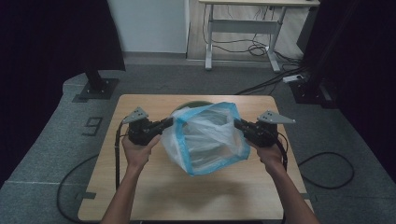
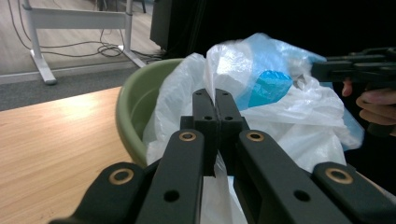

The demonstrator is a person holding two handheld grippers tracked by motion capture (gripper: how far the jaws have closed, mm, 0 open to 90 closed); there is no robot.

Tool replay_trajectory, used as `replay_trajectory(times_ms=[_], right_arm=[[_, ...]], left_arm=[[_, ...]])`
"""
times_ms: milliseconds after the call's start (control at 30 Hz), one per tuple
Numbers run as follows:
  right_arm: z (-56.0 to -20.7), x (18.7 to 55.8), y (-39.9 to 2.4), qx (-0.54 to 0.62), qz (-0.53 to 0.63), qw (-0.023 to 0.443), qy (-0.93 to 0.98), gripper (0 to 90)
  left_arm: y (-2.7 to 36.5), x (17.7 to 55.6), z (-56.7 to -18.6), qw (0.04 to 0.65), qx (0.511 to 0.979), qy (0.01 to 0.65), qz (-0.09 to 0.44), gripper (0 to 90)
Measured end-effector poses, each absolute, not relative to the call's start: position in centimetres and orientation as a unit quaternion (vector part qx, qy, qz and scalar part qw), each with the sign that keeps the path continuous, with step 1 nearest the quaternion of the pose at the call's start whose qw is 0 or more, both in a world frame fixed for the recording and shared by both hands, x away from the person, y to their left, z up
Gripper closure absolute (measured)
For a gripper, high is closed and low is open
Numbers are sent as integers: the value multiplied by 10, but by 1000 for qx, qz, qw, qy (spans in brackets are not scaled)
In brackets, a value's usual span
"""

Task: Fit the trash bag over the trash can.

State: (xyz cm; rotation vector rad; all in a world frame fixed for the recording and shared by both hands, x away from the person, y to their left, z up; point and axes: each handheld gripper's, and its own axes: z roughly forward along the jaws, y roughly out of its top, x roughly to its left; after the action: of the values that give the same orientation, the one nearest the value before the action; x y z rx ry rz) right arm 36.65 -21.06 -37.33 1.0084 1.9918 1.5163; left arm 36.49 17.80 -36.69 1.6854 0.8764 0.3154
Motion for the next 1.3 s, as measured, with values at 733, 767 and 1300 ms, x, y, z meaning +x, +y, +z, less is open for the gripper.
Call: replay_trajectory(times_ms=[733, 767, 1300], right_arm=[[-409, 432, -197, 418, 498, 296, 700, 859], [-412, 435, -197, 421, 496, 291, 701, 862], [-463, 452, -191, 439, 465, 186, 746, 885]], left_arm=[[206, 429, -393, 552, 687, 457, 124, 895], [206, 431, -397, 550, 687, 461, 119, 895], [204, 448, -441, 504, 705, 497, 46, 895]])
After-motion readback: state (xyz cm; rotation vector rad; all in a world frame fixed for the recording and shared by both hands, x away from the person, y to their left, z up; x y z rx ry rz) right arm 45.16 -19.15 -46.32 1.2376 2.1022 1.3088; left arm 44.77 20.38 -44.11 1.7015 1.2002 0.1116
